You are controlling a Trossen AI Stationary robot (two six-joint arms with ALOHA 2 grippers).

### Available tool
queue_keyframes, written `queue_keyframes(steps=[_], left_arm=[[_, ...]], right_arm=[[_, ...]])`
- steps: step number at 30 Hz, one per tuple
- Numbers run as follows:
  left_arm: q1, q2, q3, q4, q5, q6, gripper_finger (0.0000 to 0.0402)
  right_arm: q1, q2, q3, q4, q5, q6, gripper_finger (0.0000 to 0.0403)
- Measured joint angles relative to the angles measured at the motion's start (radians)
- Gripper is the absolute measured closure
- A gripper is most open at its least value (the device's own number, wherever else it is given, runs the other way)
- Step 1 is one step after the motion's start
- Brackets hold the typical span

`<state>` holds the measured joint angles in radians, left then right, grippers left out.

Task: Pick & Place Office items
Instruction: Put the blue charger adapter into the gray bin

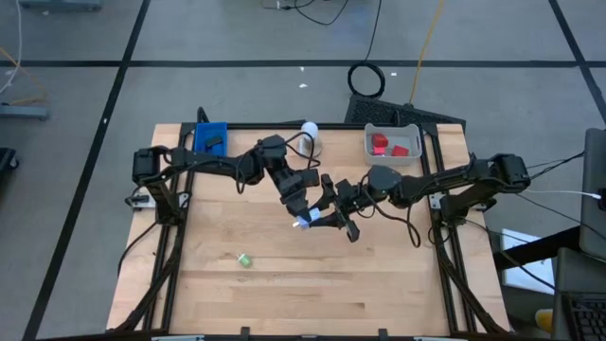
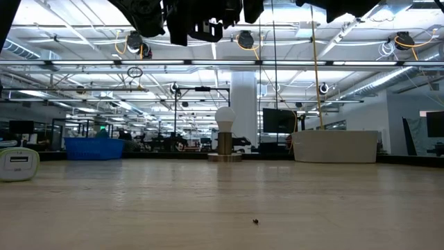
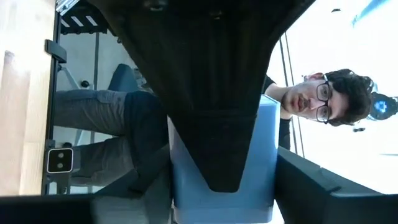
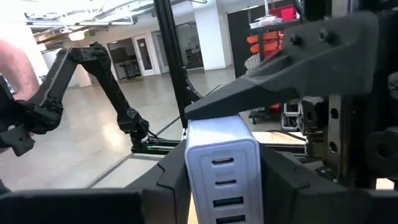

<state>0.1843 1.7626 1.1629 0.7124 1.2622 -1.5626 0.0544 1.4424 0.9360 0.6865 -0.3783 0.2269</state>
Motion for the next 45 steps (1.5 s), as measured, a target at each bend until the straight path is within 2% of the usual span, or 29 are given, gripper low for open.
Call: queue_keyframes(steps=[6,8,18,29,40,45], left_arm=[[-0.007,-0.001,0.000,-0.003,-0.069,0.004,0.0036],[-0.008,-0.001,0.000,-0.002,-0.078,0.002,0.0015],[-0.008,-0.016,0.000,-0.005,-0.071,-0.033,0.0057],[-0.008,-0.041,0.000,-0.005,-0.075,-0.039,0.0015],[-0.018,-0.064,0.000,0.062,-0.072,-0.082,0.0009],[-0.019,-0.078,0.000,0.069,-0.094,-0.072,0.0009]], right_arm=[[0.001,-0.001,0.000,-0.007,0.008,0.058,0.0292],[0.001,-0.001,0.000,-0.011,0.008,0.058,0.0292],[-0.002,-0.049,0.000,-0.108,0.008,0.046,0.0290],[-0.032,-0.159,0.000,-0.265,0.010,-0.012,0.0289],[-0.098,-0.305,-0.002,-0.543,0.016,-0.057,0.0290],[-0.129,-0.384,0.000,-0.629,0.093,-0.068,0.0292]])
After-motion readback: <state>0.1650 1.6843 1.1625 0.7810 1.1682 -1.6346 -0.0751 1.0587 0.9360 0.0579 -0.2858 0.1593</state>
